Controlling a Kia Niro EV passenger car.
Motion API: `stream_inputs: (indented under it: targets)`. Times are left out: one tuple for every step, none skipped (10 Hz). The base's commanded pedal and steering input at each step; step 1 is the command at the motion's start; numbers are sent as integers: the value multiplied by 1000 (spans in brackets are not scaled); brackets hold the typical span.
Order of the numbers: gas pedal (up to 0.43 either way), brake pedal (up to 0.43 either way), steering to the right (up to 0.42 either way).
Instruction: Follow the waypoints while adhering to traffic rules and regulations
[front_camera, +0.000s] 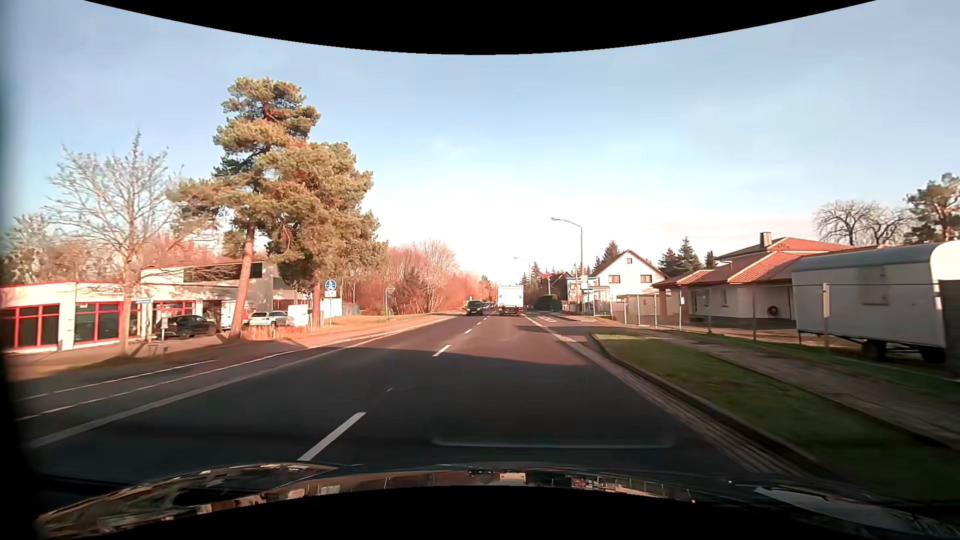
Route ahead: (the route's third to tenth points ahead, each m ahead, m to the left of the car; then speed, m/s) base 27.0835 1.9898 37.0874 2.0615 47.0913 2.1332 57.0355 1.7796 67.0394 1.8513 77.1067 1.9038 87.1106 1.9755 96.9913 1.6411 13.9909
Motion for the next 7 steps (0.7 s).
stream_inputs:
  targets:
    - [118,0,-3]
    - [118,0,-3]
    - [118,0,-3]
    - [118,0,-3]
    - [118,0,-3]
    - [118,0,-3]
    - [118,0,-3]
